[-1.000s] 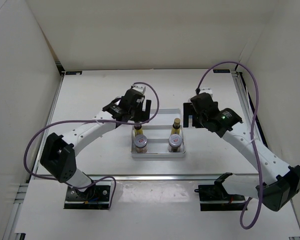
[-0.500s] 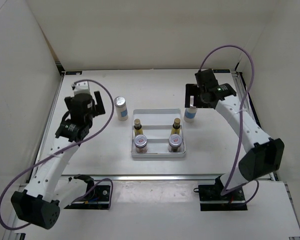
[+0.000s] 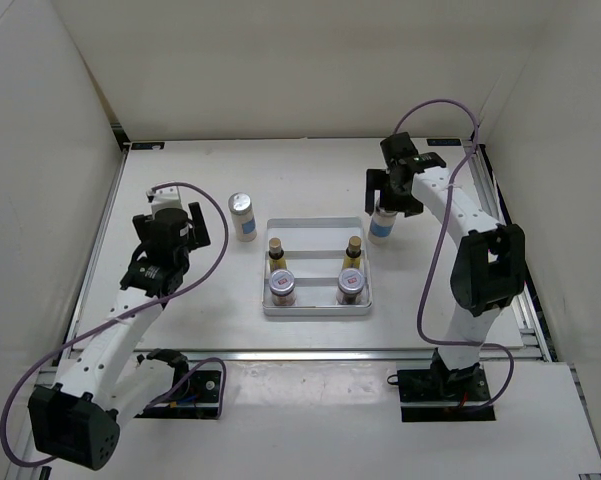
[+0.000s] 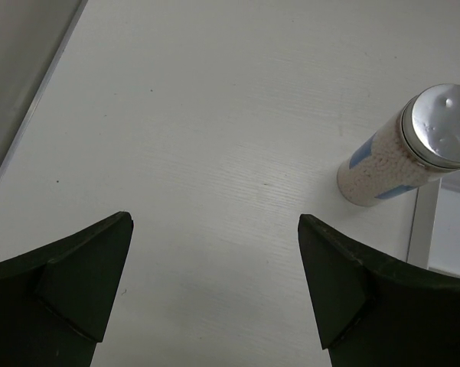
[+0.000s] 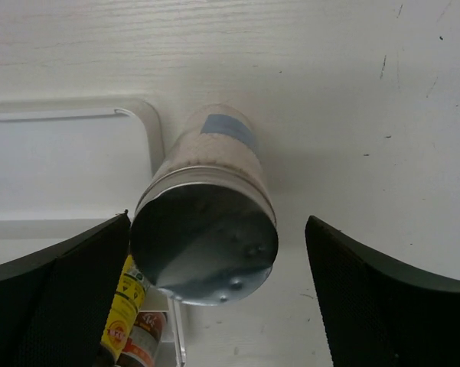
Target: Organize the condiment bottles
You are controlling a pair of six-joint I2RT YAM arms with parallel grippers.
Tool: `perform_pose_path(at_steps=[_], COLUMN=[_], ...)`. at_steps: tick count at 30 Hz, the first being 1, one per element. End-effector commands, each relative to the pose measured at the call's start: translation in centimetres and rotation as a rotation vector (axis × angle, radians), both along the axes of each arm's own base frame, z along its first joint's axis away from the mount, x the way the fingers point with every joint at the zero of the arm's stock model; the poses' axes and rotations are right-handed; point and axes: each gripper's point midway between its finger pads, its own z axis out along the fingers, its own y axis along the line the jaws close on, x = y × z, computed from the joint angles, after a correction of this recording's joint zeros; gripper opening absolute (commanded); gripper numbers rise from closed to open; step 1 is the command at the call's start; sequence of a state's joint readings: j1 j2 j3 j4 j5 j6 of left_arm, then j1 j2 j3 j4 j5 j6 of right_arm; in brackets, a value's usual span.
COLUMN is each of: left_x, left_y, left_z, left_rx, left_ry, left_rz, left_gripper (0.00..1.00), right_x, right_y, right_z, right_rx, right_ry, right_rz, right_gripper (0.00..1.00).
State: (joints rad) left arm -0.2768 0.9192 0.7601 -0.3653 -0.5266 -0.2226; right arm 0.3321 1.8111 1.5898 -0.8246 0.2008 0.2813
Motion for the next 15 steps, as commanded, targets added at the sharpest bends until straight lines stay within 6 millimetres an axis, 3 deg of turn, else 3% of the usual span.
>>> perform_pose_path(at_steps=[1, 3, 4, 9, 10, 12, 13, 15], left_x=[0.7, 0.7, 0.7, 0.9, 1.1, 1.3, 1.3, 1.4], left_y=[-0.1, -0.1, -0.1, -0.4, -0.5, -0.8, -0.8, -1.0], left_z=[1.7, 1.7, 1.7, 1.5, 1.2, 0.6, 0.6, 0.9], left_rx=[-0.022, -0.031, -0.031, -0.034, -0.035, -0.034, -0.034, -0.05], left_ry=[-0.056, -0.059, -0.059, -0.056, -0.045, -0.024, -0.024, -0.034], left_rz=[0.003, 0.006, 0.006, -0.002, -0.01, -0.02, -0.02, -0.026], left_gripper=[1.0, 1.0, 1.0, 1.0, 1.0, 1.0, 1.0, 1.0], right_x=[0.8, 0.6, 0.6, 0.6, 0.4, 0.3, 0.5, 0.6], right_y=[0.4, 0.4, 0.6, 0.6, 0.6, 0.9, 1.0, 1.6], right_z=[1.0, 0.3, 0.3, 0.7, 1.9, 4.7, 6.2, 9.0], right_rx=[0.043, 0.044, 0.052, 0.06, 0.073, 0.088, 0.086, 0.085], right_ry=[-0.025, -0.008, -0.004, -0.013, -0.034, -0.106, -0.148, -0.223], right_rz=[-0.02, -0.032, -0.027, -0.035, -0.044, -0.034, -0.034, -0.003], right_gripper=[0.94, 0.88, 0.77, 0.51, 0.48, 0.3, 0.3, 0.19])
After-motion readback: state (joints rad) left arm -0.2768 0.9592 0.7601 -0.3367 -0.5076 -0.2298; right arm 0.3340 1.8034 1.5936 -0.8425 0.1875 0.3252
